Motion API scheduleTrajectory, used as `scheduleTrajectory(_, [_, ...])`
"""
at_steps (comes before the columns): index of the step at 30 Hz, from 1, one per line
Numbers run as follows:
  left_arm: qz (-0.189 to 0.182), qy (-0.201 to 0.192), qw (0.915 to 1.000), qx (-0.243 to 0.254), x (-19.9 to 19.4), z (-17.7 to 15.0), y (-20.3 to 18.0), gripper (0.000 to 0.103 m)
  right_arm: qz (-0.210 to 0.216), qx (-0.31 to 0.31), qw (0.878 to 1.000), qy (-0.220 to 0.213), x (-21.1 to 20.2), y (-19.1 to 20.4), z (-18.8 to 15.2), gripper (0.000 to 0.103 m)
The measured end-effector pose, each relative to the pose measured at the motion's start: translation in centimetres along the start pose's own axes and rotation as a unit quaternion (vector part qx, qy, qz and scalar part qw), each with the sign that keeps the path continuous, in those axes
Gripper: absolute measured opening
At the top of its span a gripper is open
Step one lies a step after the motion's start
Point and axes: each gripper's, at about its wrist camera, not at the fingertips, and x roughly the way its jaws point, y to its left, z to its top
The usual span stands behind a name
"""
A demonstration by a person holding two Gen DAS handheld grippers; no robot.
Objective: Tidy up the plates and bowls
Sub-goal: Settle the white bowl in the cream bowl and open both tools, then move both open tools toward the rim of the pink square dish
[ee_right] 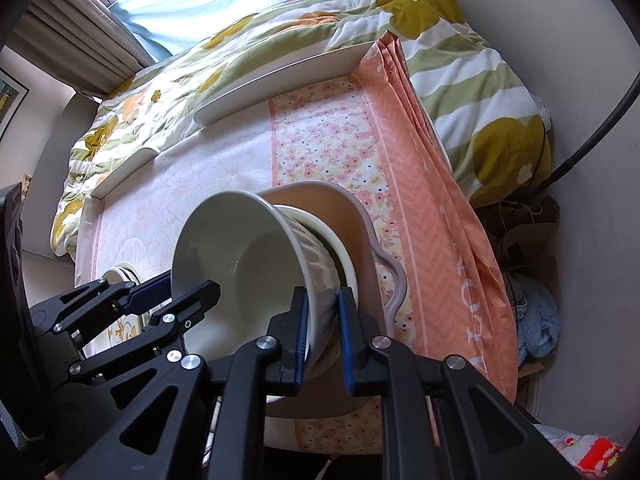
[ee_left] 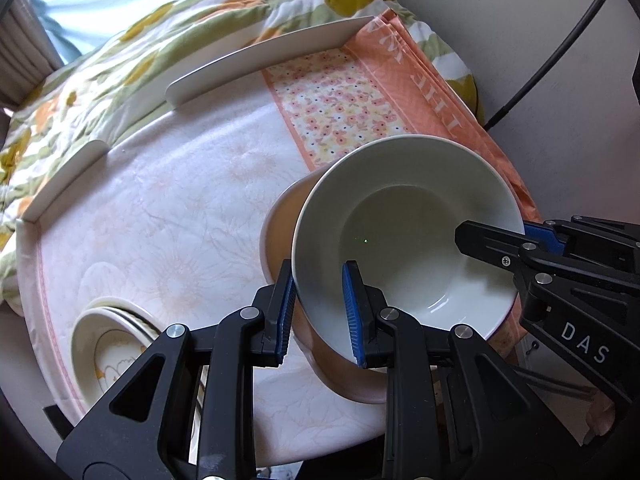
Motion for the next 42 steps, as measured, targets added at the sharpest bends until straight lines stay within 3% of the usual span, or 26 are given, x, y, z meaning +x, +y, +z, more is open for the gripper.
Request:
scheduleTrajectory(19, [-0.02,-0.009,0.9998,0.002,-0.6,0.4,0.0,0.021,-0.007,0.0,1.0,0.011,-0.3,-0.2,0.2,0.015])
scheduleTrajectory(24, [-0.028,-0.04,0.9987,-0.017,-2.6,0.5,1.2,0.021,-0.004,0.003,1.0,-0.006,-1.2,-0.3,0.2,0.015])
scheduleTrajectory(26, [-0.018,-0.065,0.9971,-0.035,-4.5,0.7,2.0,0.027,0.001,-0.002,1.0,-0.025,-2.6,-0.3,0.3,0.015])
scheduleTrajectory(27, [-0.012,-0.079,0.9959,-0.042,-5.5,0.7,2.4,0.04,0.004,-0.008,0.999,-0.036,-3.4,-0.4,0.3,0.016])
scheduleTrajectory(28, [-0.004,-0.103,0.9934,-0.051,-7.1,0.5,2.8,0.062,0.008,-0.016,0.999,-0.045,-4.3,-0.4,0.4,0.022])
scheduleTrajectory(29, [0.0,-0.127,0.9903,-0.057,-8.6,0.3,3.3,0.074,0.011,-0.024,0.998,-0.058,-5.2,-0.4,0.3,0.029])
scheduleTrajectory(30, [0.005,-0.152,0.9864,-0.061,-10.1,0.0,3.6,0.093,0.014,-0.036,0.996,-0.075,-6.4,-0.4,0.3,0.053])
scheduleTrajectory(31, [0.015,-0.183,0.9808,-0.065,-11.8,-0.5,3.9,0.103,0.019,-0.048,0.994,-0.093,-7.5,-0.4,0.1,0.069])
scheduleTrajectory(32, [0.025,-0.208,0.9756,-0.067,-13.2,-0.9,4.1,0.103,0.025,-0.059,0.992,-0.107,-8.3,-0.4,0.0,0.096])
scheduleTrajectory(33, [0.03,-0.222,0.9724,-0.066,-14.1,-1.3,4.2,0.103,0.032,-0.074,0.99,-0.12,-9.3,-0.5,-0.2,0.102])
scheduleTrajectory(36, [0.042,-0.224,0.9708,-0.075,-15.4,-2.8,4.5,0.103,0.019,-0.132,0.983,-0.127,-11.1,-0.3,-0.9,0.103])
scheduleTrajectory(40, [0.001,-0.159,0.9834,-0.087,-12.9,-5.4,4.6,0.103,-0.011,-0.195,0.976,-0.097,-11.0,-0.7,-1.9,0.103])
scheduleTrajectory(42, [-0.001,-0.13,0.9874,-0.089,-11.2,-6.7,4.3,0.103,-0.023,-0.201,0.976,-0.081,-10.0,-1.4,-2.3,0.103])
